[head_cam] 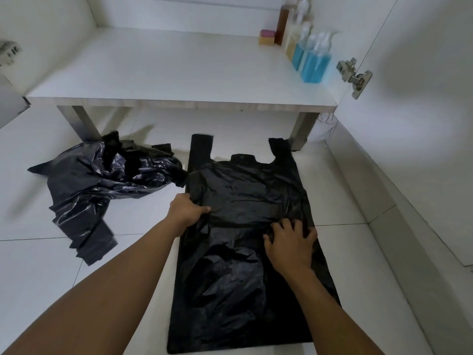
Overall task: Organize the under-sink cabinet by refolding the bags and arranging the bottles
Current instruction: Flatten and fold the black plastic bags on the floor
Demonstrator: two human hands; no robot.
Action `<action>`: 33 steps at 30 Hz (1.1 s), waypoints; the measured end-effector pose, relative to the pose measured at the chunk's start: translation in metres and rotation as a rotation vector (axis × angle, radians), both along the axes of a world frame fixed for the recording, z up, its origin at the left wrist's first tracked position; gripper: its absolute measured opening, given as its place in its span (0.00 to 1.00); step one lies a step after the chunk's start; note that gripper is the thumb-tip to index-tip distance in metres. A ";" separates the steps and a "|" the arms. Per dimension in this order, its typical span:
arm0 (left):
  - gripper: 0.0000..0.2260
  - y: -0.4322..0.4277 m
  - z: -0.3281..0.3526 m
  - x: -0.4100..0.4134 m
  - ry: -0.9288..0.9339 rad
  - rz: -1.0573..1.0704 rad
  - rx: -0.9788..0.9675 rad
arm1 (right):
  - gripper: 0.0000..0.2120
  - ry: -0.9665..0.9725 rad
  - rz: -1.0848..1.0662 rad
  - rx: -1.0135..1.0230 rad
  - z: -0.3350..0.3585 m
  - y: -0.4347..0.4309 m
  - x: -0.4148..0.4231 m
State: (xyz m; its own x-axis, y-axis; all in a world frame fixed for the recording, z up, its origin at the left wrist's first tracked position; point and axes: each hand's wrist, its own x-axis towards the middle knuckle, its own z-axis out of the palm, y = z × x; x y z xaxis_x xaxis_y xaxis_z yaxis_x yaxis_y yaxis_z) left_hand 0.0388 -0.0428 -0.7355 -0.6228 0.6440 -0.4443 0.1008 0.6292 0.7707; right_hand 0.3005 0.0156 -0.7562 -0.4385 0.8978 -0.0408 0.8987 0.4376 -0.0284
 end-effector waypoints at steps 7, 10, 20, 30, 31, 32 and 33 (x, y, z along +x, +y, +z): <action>0.21 0.005 0.005 -0.004 -0.090 -0.026 -0.071 | 0.24 0.145 0.040 0.002 0.000 0.004 -0.008; 0.16 0.021 0.017 -0.007 -0.246 0.106 0.061 | 0.29 0.192 0.100 -0.132 -0.016 -0.003 -0.017; 0.06 0.100 0.062 -0.058 -0.453 0.272 0.390 | 0.31 0.216 0.136 -0.042 -0.039 -0.009 -0.012; 0.16 0.136 0.045 -0.110 0.095 -0.036 0.288 | 0.29 0.232 0.129 -0.046 -0.046 -0.008 -0.011; 0.19 0.135 0.042 -0.112 0.115 -0.074 0.244 | 0.30 0.229 0.129 -0.049 -0.046 -0.008 -0.011; 0.22 0.135 0.039 -0.113 0.140 -0.130 0.194 | 0.30 0.227 0.132 -0.051 -0.046 -0.008 -0.011; 0.25 0.134 0.037 -0.115 0.176 -0.193 0.144 | 0.30 0.229 0.134 -0.051 -0.046 -0.007 -0.011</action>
